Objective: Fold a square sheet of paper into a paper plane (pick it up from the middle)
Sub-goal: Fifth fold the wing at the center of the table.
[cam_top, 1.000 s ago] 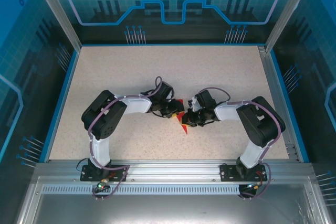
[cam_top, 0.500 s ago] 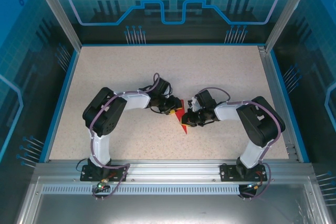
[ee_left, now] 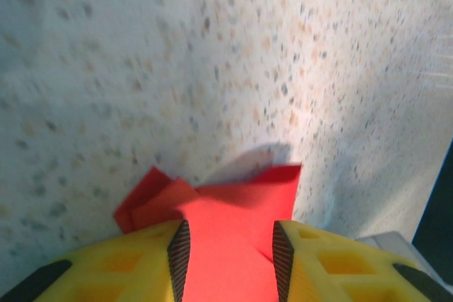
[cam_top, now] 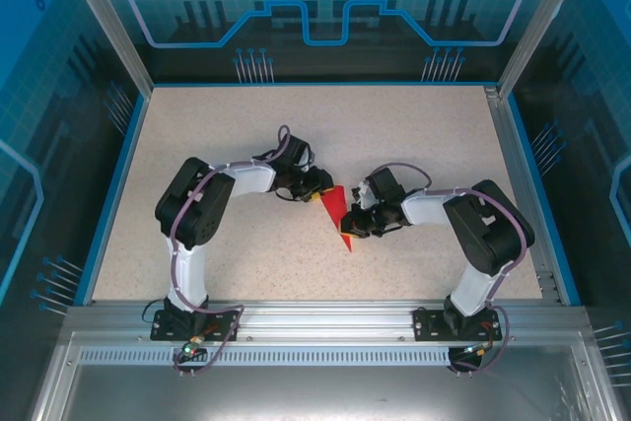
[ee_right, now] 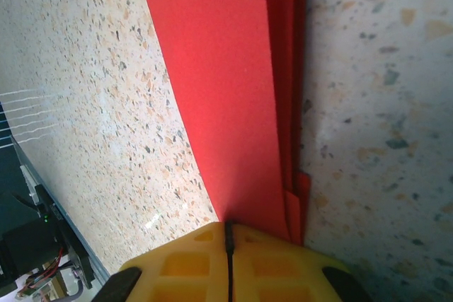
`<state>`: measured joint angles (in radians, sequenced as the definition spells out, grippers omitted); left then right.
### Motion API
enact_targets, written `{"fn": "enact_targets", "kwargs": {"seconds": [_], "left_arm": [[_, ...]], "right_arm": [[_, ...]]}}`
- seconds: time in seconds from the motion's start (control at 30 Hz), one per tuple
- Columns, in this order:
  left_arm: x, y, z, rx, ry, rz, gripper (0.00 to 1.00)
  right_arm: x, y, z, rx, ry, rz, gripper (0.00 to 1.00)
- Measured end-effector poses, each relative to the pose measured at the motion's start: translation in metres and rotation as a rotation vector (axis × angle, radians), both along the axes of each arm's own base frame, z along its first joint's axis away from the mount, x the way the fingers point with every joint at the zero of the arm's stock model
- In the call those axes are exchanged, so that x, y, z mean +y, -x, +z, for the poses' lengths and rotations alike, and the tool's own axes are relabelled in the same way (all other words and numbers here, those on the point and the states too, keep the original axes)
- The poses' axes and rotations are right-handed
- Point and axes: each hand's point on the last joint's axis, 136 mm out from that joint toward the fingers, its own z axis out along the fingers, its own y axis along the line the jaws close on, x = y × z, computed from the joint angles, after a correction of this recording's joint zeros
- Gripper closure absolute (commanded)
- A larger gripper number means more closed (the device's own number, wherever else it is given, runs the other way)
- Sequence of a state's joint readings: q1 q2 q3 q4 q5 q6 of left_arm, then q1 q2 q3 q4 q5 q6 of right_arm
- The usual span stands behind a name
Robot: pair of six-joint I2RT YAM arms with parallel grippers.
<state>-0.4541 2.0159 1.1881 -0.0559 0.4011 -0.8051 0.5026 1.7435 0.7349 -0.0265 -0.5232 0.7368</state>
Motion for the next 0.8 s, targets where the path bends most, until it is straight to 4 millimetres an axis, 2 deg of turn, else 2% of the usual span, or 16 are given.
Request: {"fn": "enact_targets", "kwargs": {"seconds": [0.33,0.5,0.67,0.73,0.8], "left_arm": [[0.024,-0.033,0.004,-0.037,-0.013,0.041,0.59],[0.035,-0.035,0.009,-0.03,-0.018,0.061,0.59],[0.034,-0.026,0.046,-0.092,0.019,0.056,0.58],[0.028,-0.021,0.064,-0.126,0.048,0.04,0.58],[0.017,-0.014,0.073,-0.143,0.063,0.013,0.59]], "right_arm": [[0.0,-0.001,0.0,0.001,-0.003,0.008,0.93],[0.0,-0.001,0.001,0.012,-0.005,0.012,0.93],[0.001,-0.001,0.001,0.029,-0.006,0.023,0.92],[0.001,-0.001,0.001,0.032,-0.004,0.028,0.92],[0.001,-0.001,0.001,0.033,-0.003,0.029,0.92]]}}
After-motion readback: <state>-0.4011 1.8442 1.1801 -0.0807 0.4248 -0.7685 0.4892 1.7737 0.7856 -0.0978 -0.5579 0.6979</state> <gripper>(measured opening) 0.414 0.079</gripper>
